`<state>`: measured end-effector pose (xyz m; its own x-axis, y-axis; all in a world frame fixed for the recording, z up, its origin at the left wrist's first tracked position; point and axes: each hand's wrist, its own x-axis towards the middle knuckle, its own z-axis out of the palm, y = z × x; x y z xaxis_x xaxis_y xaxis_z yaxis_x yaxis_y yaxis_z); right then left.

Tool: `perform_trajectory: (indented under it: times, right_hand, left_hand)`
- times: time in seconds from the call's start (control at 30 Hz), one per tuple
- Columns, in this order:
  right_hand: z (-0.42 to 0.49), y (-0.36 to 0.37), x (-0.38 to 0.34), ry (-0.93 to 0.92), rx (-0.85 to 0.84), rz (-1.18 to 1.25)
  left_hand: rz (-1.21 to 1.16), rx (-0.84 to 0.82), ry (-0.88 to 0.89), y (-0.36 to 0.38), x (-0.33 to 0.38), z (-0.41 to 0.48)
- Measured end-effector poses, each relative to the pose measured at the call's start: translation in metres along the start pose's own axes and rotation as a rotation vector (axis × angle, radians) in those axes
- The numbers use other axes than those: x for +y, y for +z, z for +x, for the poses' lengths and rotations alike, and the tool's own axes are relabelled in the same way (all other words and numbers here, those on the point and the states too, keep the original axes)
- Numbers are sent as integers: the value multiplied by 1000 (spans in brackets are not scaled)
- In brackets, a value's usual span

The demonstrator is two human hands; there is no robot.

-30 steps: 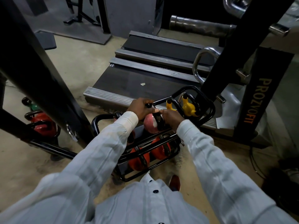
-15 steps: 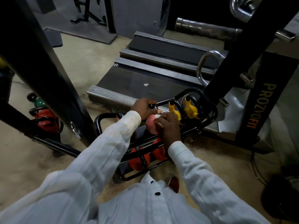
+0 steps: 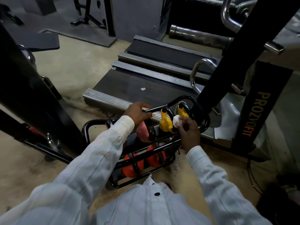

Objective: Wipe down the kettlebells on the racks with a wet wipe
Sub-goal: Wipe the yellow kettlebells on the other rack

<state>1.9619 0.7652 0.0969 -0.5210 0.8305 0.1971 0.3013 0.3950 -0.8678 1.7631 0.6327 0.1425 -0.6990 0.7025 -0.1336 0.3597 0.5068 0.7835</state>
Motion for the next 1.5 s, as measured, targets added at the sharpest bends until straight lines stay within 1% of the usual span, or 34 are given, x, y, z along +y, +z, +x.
perform_trajectory:
  times: [0.07, 0.1, 0.17, 0.2, 0.23, 0.3, 0.4, 0.47, 0.57, 0.63, 0.7, 0.8, 0.9, 0.97, 1.07, 1.13, 1.2, 1.37, 1.43, 1.5]
  right_hand:
    - [32, -2, -1, 20, -17, -73]
    - [44, -1, -4, 12, -50, -105]
    - [59, 8, -6, -76, -171, -196]
    - [63, 13, -3, -126, -252, -240]
    - [64, 15, -3, -163, -295, -286]
    - [54, 13, 7, -140, -330, -267]
    - [28, 3, 35, -219, -357, -409]
    - [24, -5, 44, -257, -380, -438]
    - [41, -1, 34, -355, -327, -355]
    - [52, 6, 26, -431, -282, -357]
    - [52, 6, 27, -449, -266, -362]
    - [33, 2, 49, -399, -345, -437]
    - [15, -2, 67, -308, -376, -371]
    - [13, -4, 71, -254, -387, -287]
    - [15, -8, 71, -180, -328, -94]
    - [16, -10, 72, -37, -315, 25]
    - [19, -13, 68, 110, -353, 115]
    - [65, 13, 35, 168, -417, 299]
    - [89, 27, 21, 194, -453, 256]
    - [95, 28, 20, 174, -485, 189]
  left_hand:
    - [66, 55, 47, 9, 15, 8]
    - [86, 53, 74, 16, 23, 14]
    - [113, 17, 96, 33, 36, 29]
    - [120, -3, 91, 41, 42, 36]
    - [123, -23, 76, 50, 46, 44]
    - [123, -60, 22, 65, 52, 57]
    - [186, -171, -16, 80, 52, 71]
    - [186, -199, -22, 86, 49, 76]
    - [145, -156, -66, 87, 44, 81]
    - [86, -128, -97, 86, 39, 83]
    - [62, -123, -97, 86, 35, 86]
    - [65, -127, -99, 86, 34, 87]
    - [40, -116, -111, 87, 32, 90]
    - [38, -119, -119, 87, 30, 91]
    - [27, -125, -114, 89, 30, 92]
    - [27, -130, -122, 89, 30, 93]
    - [-1, -127, -141, 90, 28, 94]
    - [-60, -102, -171, 93, 24, 93]
    - [-80, -92, -179, 93, 23, 93]
    - [-112, -81, -182, 94, 22, 92]
